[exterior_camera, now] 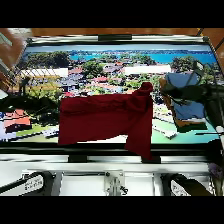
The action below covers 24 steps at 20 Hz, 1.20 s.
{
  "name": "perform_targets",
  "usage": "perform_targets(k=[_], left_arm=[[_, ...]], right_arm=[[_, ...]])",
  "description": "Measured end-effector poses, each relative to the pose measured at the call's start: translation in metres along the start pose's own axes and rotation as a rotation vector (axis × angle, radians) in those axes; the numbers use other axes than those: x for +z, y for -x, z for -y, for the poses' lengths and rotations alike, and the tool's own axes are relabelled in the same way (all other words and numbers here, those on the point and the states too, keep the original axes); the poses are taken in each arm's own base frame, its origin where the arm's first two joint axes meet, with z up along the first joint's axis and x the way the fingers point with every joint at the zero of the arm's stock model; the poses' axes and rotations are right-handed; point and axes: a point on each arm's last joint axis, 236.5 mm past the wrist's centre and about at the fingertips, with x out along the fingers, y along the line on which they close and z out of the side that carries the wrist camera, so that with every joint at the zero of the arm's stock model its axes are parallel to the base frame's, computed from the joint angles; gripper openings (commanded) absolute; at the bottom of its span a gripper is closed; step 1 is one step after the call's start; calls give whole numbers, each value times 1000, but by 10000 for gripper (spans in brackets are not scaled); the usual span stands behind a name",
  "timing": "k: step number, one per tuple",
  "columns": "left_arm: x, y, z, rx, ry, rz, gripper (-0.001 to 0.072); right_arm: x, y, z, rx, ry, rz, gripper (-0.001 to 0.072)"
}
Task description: Fold the shirts.
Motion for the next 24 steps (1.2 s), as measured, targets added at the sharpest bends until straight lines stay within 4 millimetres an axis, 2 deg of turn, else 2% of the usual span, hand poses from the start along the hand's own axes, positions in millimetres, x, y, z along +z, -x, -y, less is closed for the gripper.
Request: perform_targets(k=[2,4,7,9,13,17,21,23,24], left_arm=[[-32,5,-27,11,112,-106,613],[-65,3,-40,0,189,-201,616],[-104,-8,-51,-18,250,-297,617],[-118,-16,-50,-49,248,-323,616],[-131,-30,-52,-78,245,-329,615],[-142,-43,-56,-78,256,-336,613],[-151,-54,-46,-91,230,-361,610],[-150,-60,-40,-90,204,-359,573],[-148,-64,-36,-89,199,-352,409]], right_arm=[[-29,6,31,-61,27,-142,627],[-59,12,47,-78,44,-274,628],[-98,15,48,-40,60,-422,628],[-113,16,43,-6,66,-476,627],[-125,18,36,35,81,-522,627],[-125,17,33,53,90,-516,628],[-121,15,32,59,92,-497,627],[-120,14,32,60,92,-492,627],[-119,13,31,60,92,-486,627]])
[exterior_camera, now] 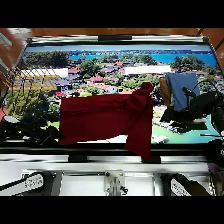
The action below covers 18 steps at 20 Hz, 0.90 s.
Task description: Fold the shirts.
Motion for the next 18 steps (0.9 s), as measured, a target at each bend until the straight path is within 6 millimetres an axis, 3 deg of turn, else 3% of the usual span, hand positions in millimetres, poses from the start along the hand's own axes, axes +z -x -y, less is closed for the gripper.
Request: perform_targets(k=[2,3,10,15,18], left_arm=[[8,-8,2,27,-5,25,125],[9,-11,3,39,-15,32,40],[-2,-14,19,24,-73,-12,32],[-4,-6,28,18,-115,9,32],[-3,-2,32,18,-131,25,32]], right_arm=[[2,-1,0,0,-3,10,627],[3,-4,1,0,-16,15,628],[-4,-50,11,23,-109,-14,628],[-9,-88,3,98,-111,-105,627],[-7,-98,-3,142,-108,-116,624]])
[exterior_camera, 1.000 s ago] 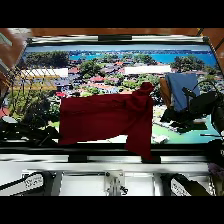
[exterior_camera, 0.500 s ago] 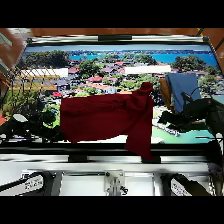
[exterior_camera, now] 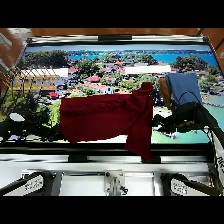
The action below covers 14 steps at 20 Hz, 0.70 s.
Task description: Fold the shirts.
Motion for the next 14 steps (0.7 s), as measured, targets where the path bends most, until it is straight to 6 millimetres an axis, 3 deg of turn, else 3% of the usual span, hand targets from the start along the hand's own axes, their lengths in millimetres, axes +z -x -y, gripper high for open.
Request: perform_targets(k=[2,8,9,10,11,14], left_arm=[[3,3,2,0,-10,9,32],[15,16,11,-1,-45,38,32],[16,18,12,-1,-49,40,32],[17,19,13,-2,-51,41,32],[17,20,13,-3,-54,40,31],[20,27,19,-4,-83,45,29]], right_arm=[[4,-3,-3,17,-1,8,491],[4,-11,-15,37,19,9,474],[1,-14,-21,34,44,1,256],[-1,-17,-26,30,65,-1,119],[-2,-20,-31,26,84,1,77],[-4,-18,-44,25,132,-2,76]])
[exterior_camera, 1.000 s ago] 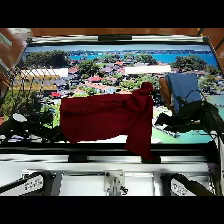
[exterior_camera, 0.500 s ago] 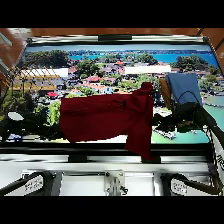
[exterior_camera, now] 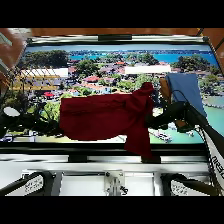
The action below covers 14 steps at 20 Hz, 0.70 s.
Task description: Fold the shirts.
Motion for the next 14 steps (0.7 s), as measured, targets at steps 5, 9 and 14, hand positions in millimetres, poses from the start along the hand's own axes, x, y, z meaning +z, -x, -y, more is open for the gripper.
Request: perform_targets(k=[5,9,14], left_arm=[[53,80,48,56,-237,239,30],[84,265,173,184,-588,826,31],[-49,455,329,193,-878,1530,31]], right_arm=[[39,93,-69,49,258,247,75],[64,287,-174,115,512,822,75],[-48,500,-260,231,724,1392,75]])
